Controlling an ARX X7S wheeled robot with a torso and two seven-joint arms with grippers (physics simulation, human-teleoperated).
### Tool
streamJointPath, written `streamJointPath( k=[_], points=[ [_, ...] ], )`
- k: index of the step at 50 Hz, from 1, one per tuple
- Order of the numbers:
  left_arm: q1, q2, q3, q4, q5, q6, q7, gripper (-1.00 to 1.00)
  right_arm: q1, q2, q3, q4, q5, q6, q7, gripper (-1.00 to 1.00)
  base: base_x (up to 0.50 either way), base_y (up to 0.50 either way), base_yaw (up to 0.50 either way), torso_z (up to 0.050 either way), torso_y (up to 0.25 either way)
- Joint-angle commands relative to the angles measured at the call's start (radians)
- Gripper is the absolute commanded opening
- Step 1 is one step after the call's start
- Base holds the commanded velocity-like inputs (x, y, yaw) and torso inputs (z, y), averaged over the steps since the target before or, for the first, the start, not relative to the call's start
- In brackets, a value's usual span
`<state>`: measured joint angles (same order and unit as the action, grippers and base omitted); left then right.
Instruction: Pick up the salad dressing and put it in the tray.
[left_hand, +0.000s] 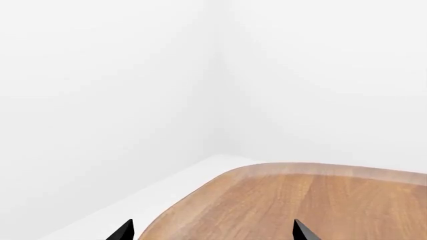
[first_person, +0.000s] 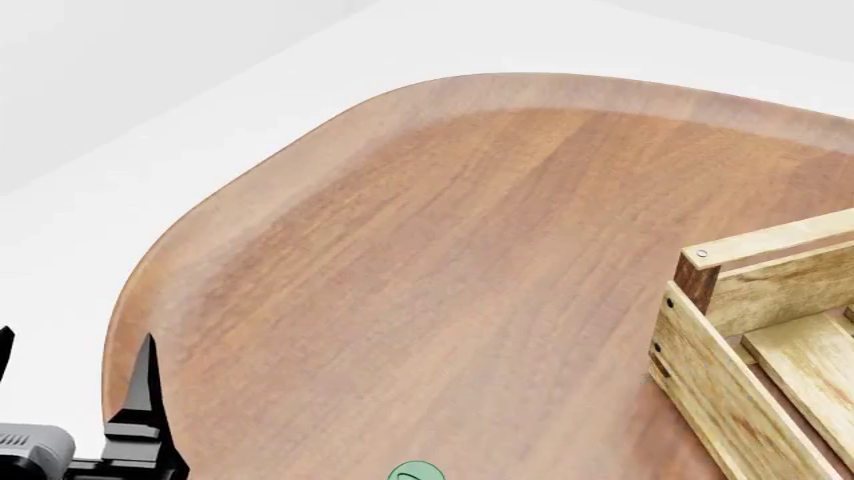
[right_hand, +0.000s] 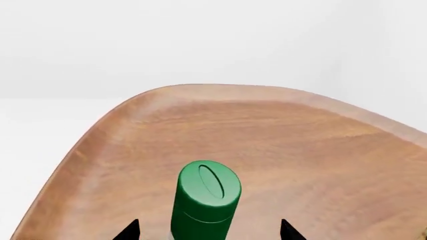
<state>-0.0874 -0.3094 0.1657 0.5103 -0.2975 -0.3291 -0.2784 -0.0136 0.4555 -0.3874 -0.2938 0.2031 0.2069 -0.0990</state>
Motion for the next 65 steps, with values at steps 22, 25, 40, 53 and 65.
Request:
streamJointPath(
  k=[22, 25, 40, 53, 65],
  points=[
    [-0.013, -0.011, 0.006, -0.001, -0.021, -0.013, -0.007, 1.00, 0.145, -0.094, -0.030, 0.221, -0.002, -0.008, -0.010, 1.00, 0.00, 0.00, 0.00, 0.000, 0.000],
    [-0.010, -0.011, 0.007, -0.004, -0.019, -0.005, -0.008, 1.00, 0.154, -0.100, -0.040, 0.232, 0.004, -0.007, -0.023, 1.00, 0.00, 0.00, 0.00, 0.000, 0.000],
    [0.000, -0.015, 0.007, -0.010, -0.022, 0.010, -0.010, 1.00, 0.179, -0.127, -0.061, 0.296, 0.018, -0.022, -0.047, 1.00, 0.00, 0.00, 0.00, 0.000, 0.000],
    [0.004, -0.019, 0.006, -0.009, -0.028, 0.011, -0.015, 1.00, 0.175, -0.136, -0.063, 0.326, -0.009, -0.059, -0.014, -1.00, 0.00, 0.00, 0.00, 0.000, 0.000],
    [0.003, -0.021, 0.014, -0.013, -0.026, 0.015, -0.018, 1.00, 0.158, -0.124, -0.026, 0.237, 0.025, -0.010, 0.026, -1.00, 0.00, 0.00, 0.00, 0.000, 0.000]
  ],
)
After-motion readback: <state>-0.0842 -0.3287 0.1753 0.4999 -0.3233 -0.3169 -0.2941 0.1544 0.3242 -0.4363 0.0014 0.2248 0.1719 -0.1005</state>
